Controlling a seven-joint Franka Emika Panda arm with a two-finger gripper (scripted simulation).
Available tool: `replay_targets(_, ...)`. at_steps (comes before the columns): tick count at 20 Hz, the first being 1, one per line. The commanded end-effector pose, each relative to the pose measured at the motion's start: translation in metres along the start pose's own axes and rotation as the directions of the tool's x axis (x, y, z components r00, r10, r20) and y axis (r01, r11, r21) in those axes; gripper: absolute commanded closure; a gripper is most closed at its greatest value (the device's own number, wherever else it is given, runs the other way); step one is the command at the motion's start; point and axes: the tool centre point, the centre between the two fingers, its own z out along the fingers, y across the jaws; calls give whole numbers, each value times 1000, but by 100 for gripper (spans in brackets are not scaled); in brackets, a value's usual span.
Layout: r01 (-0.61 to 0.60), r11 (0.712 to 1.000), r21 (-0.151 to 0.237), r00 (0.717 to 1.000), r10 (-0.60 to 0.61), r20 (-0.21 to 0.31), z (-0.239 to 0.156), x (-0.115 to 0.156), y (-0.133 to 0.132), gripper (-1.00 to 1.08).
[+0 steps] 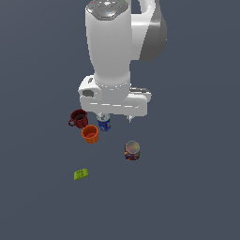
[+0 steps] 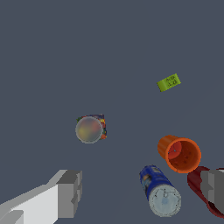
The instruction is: Pick up a designated object from a clutter of objects.
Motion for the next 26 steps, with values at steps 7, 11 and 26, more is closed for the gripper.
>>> replay_targets(7, -270, 963, 12, 963, 270, 7, 41, 45, 30, -92)
replay_targets(11, -406, 914, 13, 914, 406, 10, 66, 66, 48, -92)
replay_targets(26, -801, 599, -1, 599, 801, 1, 169, 123, 121, -92)
